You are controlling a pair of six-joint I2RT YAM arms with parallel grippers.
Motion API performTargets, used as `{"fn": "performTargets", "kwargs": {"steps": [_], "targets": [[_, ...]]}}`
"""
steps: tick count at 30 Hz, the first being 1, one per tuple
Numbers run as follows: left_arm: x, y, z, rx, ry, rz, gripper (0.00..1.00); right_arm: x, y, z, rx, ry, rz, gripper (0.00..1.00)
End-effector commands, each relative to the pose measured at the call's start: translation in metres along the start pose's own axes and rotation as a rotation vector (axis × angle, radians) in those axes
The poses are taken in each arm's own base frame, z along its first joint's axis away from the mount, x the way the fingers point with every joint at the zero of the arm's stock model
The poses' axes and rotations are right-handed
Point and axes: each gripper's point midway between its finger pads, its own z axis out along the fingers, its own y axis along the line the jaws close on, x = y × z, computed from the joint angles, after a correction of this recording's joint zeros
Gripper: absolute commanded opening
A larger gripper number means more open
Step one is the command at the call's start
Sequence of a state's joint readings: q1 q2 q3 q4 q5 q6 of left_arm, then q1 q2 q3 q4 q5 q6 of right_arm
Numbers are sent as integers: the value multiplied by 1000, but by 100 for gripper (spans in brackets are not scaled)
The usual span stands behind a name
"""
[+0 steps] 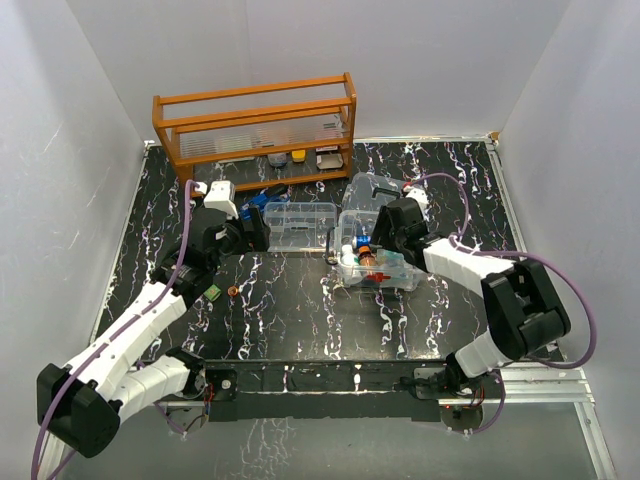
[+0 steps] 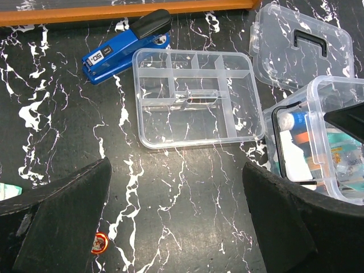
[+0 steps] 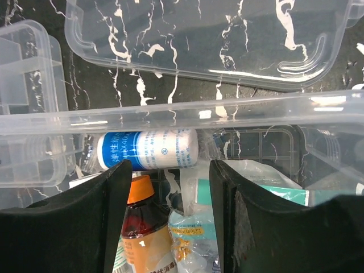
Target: Organize the medicine kit
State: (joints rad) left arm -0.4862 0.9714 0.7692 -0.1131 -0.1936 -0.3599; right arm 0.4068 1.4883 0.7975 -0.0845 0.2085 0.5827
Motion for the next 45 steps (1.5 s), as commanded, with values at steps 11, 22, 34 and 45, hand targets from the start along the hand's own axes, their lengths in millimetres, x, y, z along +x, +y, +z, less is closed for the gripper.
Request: {"fn": "performTargets", "kwargs": {"steps": [11, 22, 34, 45], "targets": [[2, 0, 2, -1, 12, -8, 99, -8, 46, 18, -210, -19, -26, 56], [14, 16, 1, -110, 84, -29, 99, -28, 43, -12, -189, -60, 23, 59], [71, 82, -12, -416, 335, -177, 93, -61, 54, -82, -270, -128, -16, 61], [117, 140, -49, -768, 466, -357, 90, -70, 71, -125, -402, -142, -87, 57]]}}
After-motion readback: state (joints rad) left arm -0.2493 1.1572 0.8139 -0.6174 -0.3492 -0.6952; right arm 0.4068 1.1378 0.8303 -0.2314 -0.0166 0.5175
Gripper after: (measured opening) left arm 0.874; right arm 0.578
